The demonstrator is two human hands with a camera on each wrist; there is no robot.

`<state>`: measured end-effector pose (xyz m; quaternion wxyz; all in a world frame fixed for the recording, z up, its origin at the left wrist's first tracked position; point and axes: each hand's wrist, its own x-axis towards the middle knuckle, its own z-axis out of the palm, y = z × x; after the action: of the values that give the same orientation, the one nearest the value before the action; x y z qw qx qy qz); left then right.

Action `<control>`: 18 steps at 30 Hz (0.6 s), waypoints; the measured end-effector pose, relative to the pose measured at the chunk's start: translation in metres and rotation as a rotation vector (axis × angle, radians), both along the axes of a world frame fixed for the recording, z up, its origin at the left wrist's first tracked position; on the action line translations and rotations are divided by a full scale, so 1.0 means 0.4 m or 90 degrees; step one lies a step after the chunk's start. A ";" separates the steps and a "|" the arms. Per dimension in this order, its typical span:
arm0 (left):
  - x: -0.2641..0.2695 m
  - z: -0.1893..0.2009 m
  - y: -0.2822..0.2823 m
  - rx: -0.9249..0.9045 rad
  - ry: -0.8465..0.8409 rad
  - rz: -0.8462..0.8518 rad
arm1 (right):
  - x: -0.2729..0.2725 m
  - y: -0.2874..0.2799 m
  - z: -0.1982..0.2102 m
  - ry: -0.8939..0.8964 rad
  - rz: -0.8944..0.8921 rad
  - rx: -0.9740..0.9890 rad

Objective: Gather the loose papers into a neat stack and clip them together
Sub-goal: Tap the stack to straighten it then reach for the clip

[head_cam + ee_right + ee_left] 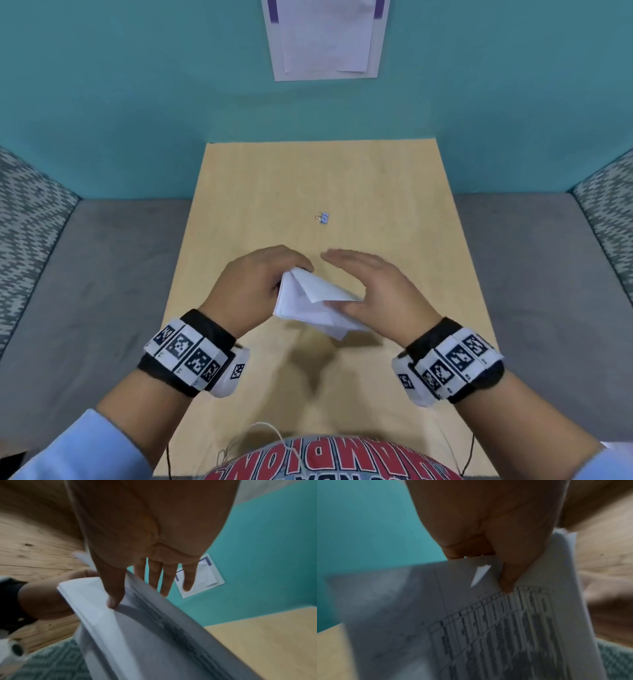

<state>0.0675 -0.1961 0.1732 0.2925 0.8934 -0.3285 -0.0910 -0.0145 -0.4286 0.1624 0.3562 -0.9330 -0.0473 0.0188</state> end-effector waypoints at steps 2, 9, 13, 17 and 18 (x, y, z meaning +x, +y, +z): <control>-0.009 0.048 -0.014 0.013 -0.016 0.007 | -0.022 0.011 0.017 0.032 -0.014 0.138; -0.024 0.117 -0.031 0.096 -0.080 -0.015 | -0.079 0.030 -0.005 0.038 -0.087 0.262; -0.037 0.117 -0.013 0.123 -0.040 -0.001 | -0.061 0.021 -0.072 0.052 -0.228 0.312; -0.024 0.094 0.063 0.021 0.028 0.095 | -0.073 -0.020 -0.094 0.068 -0.309 0.411; -0.028 0.089 0.075 -0.052 0.035 0.124 | -0.076 -0.026 -0.087 0.055 -0.318 0.437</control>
<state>0.0564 -0.1662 0.2088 0.3449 0.9058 -0.2350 -0.0733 -0.0449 -0.4392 0.1275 0.6414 -0.7413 0.1920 -0.0459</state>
